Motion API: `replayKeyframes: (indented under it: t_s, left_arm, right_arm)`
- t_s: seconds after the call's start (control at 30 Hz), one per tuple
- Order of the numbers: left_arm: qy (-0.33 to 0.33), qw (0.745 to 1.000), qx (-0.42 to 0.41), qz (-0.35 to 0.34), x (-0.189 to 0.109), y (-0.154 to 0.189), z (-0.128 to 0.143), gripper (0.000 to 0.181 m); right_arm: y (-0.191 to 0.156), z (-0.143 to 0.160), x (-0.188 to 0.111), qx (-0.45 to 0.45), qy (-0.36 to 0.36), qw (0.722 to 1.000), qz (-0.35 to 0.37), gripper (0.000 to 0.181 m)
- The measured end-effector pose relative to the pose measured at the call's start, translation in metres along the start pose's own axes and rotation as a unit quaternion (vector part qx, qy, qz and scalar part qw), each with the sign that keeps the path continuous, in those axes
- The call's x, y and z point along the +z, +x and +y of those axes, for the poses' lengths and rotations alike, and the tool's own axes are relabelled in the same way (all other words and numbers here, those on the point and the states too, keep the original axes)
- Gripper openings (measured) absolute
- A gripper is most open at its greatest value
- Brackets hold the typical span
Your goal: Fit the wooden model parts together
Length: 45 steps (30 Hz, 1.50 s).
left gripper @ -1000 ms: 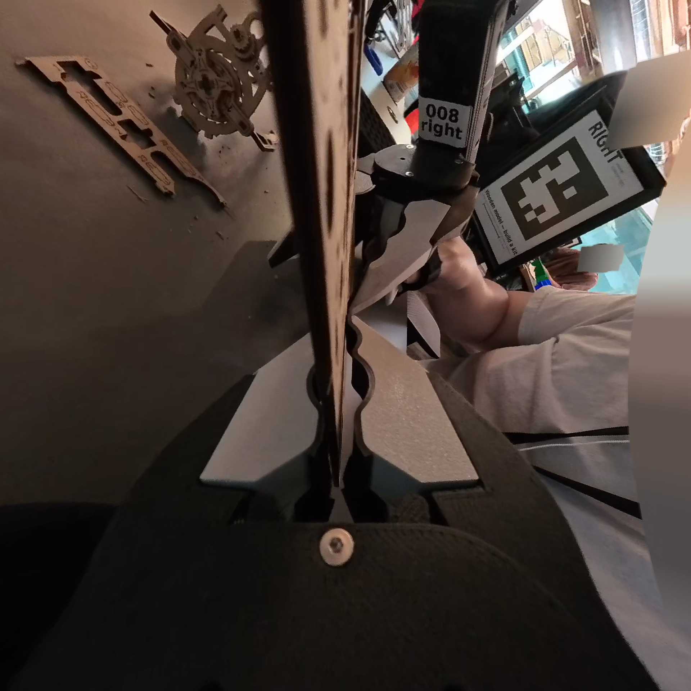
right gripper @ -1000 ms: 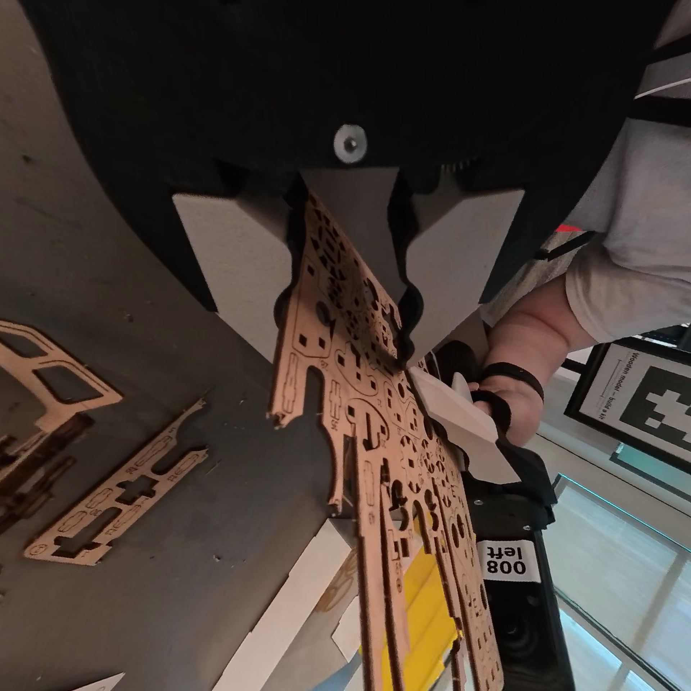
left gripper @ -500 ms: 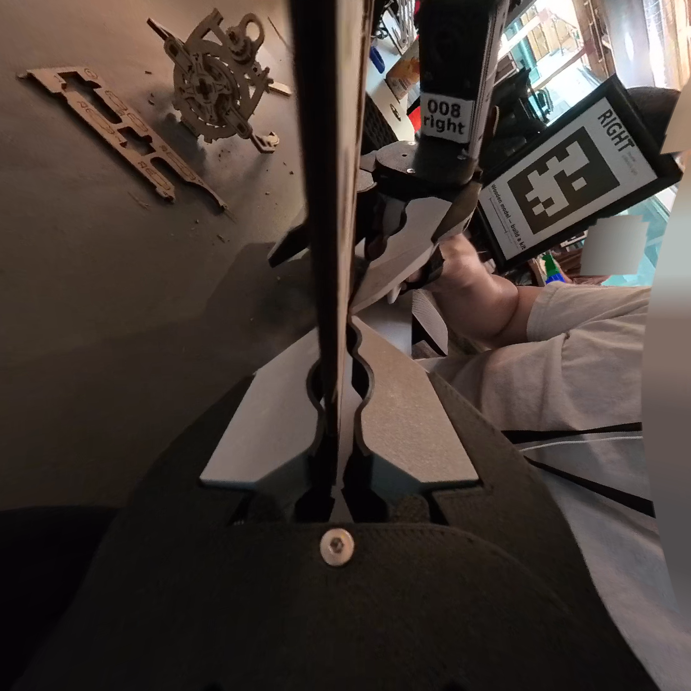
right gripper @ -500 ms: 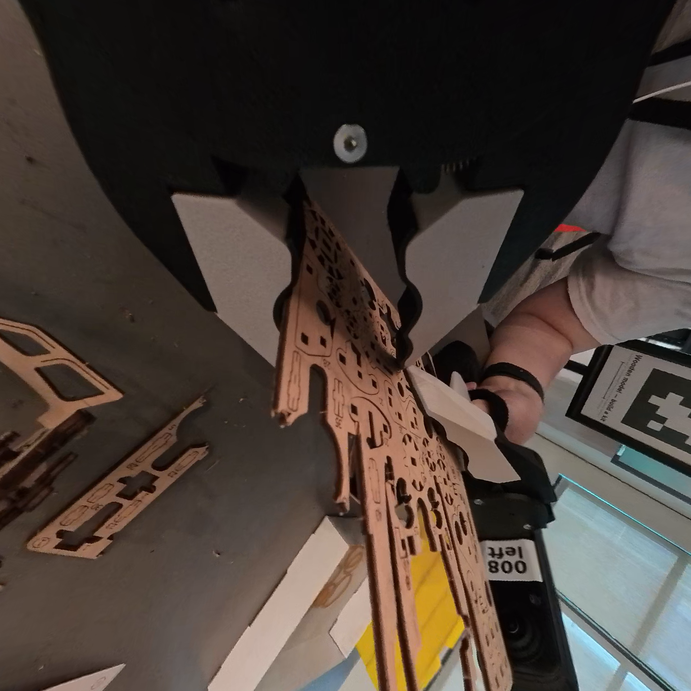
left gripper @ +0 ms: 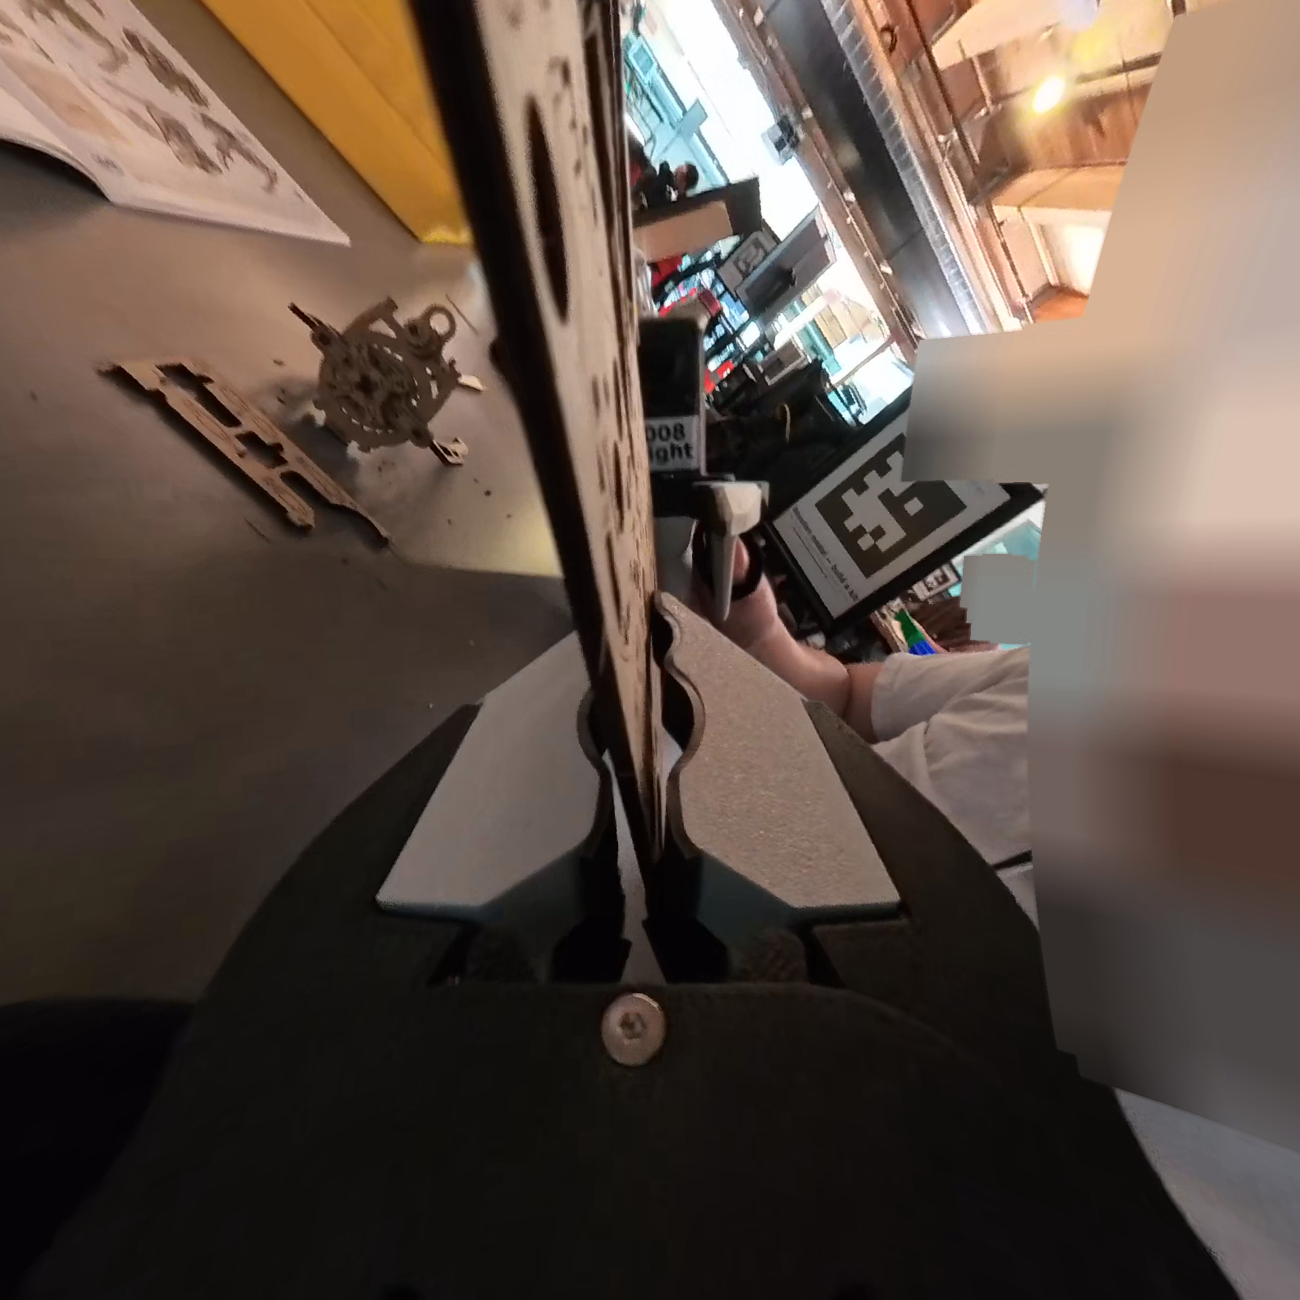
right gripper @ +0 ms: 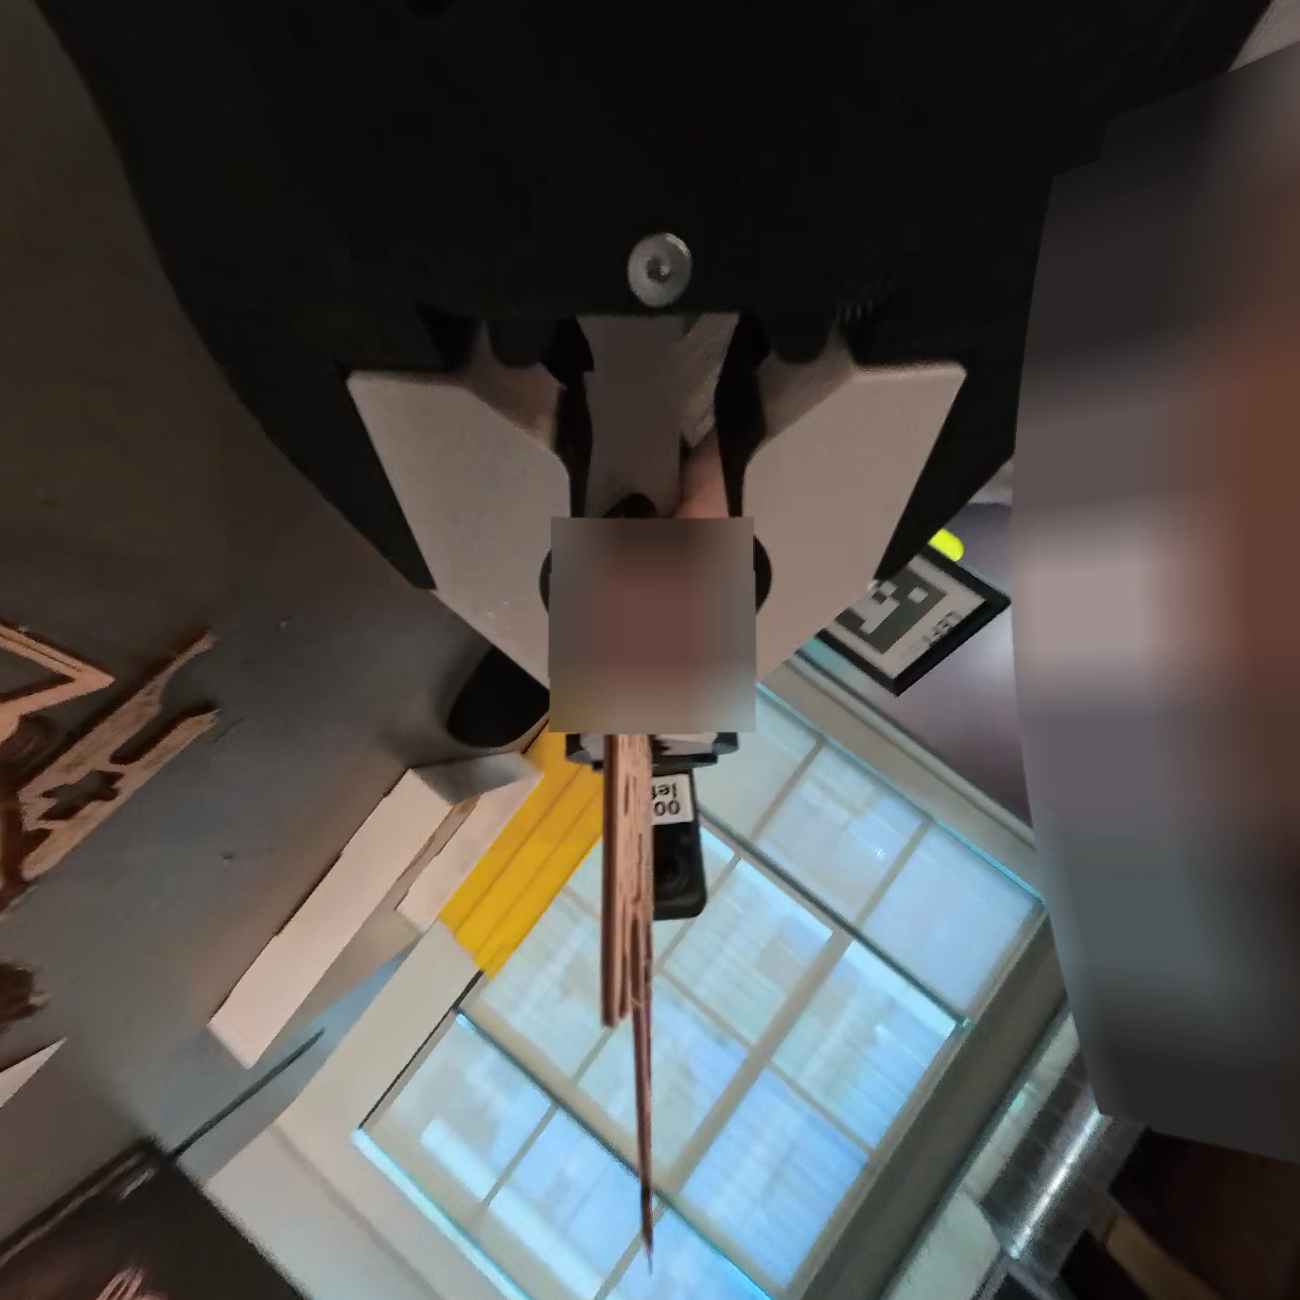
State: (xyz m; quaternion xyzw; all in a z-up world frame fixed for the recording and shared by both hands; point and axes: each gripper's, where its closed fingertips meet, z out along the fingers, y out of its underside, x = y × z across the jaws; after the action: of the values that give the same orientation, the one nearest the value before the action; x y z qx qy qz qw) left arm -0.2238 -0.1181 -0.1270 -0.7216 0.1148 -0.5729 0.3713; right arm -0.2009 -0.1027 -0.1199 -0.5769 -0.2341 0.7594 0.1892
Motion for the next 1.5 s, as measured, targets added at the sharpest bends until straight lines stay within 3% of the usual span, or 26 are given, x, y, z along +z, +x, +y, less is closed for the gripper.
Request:
replayKeyframes:
  t_s: [0.1, 0.3, 0.5, 1.17, 1.33, 1.5]
  left_arm:
    - [0.043, 0.999, 0.001, 0.006, -0.007, 0.002, -0.013, 0.002]
    - [0.087, 0.996, 0.009, 0.005, -0.015, 0.004, -0.026, 0.002]
    - [0.114, 0.993, 0.029, -0.008, -0.02, 0.004, -0.033, 0.001]
    - [0.115, 0.988, 0.09, -0.049, -0.017, 0.004, -0.032, 0.002]
    - [0.114, 0.99, 0.072, -0.037, -0.016, 0.003, -0.03, 0.002]
    - [0.111, 0.987, 0.104, -0.06, -0.014, 0.006, -0.029, 0.002]
  right_arm:
    - [0.003, -0.002, 0.007, 0.002, 0.034, 0.999, 0.018, 0.036]
    - [-0.007, -0.002, 0.033, 0.029, 0.068, 0.997, -0.033, 0.034]
    - [-0.006, -0.011, 0.046, 0.002, 0.11, 0.994, -0.012, 0.01]
    - [-0.001, -0.014, 0.055, 0.028, 0.128, 0.991, -0.039, 0.001]
    - [0.001, -0.014, 0.055, 0.024, 0.121, 0.992, -0.034, 0.001]
    - [-0.003, -0.012, 0.054, -0.013, 0.116, 0.993, -0.021, 0.001]
